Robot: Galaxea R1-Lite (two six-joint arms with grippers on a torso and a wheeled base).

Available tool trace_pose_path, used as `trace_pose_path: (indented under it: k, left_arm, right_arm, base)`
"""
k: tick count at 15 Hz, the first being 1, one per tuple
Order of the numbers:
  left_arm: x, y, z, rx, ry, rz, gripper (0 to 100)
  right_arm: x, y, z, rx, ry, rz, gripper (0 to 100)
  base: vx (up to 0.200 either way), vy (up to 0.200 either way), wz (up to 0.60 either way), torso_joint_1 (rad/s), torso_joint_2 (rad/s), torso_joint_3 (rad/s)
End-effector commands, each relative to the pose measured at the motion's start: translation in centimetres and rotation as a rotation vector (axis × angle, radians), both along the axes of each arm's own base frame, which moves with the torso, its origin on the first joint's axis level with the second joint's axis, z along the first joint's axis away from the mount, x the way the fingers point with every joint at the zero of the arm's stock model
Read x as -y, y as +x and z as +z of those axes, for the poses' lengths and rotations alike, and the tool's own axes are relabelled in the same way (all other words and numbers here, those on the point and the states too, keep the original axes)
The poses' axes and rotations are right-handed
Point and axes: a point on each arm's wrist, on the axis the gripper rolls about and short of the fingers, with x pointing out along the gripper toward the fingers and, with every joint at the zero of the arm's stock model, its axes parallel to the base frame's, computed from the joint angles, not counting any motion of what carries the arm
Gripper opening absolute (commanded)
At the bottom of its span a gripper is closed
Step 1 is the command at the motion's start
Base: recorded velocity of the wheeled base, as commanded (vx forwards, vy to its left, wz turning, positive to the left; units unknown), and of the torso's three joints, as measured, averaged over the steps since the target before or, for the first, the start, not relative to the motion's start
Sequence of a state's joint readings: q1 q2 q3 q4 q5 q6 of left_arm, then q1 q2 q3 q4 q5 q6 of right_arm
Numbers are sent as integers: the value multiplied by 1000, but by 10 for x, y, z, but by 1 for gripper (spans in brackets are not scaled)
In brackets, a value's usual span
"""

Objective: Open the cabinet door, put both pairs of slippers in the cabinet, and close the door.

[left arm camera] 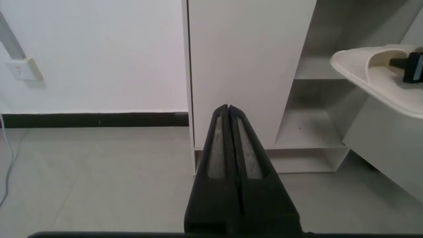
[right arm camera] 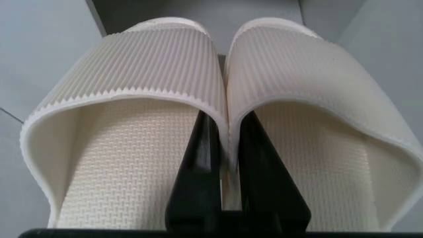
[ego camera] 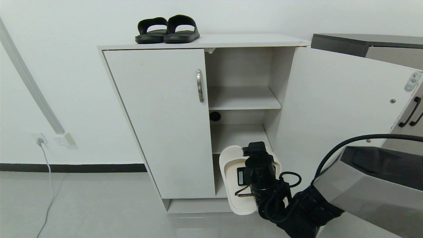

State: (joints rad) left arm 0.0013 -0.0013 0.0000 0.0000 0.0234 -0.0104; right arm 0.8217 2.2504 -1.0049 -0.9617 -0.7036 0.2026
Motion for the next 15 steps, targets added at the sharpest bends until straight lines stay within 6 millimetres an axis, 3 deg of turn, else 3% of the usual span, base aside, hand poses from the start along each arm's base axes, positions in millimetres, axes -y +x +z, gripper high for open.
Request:
trace_pose_path:
  k: [1, 4, 15]
  left_arm:
    - [0, 0, 0, -3, 0, 0, 0]
    - [0, 0, 0, -1, 0, -2, 0]
    - [0, 0, 0, -3, 0, 0, 0]
  right_arm:
    - [-14, 17, -21, -3, 7, -7, 0]
    - [-14, 26, -34, -14, -4, -24, 0]
    - [-13, 32, -38, 7, 3, -44, 0]
  base:
    - [0, 0, 0, 0, 0, 0]
    - [0, 0, 0, 0, 0, 0]
    - [0, 0, 0, 5, 3, -167]
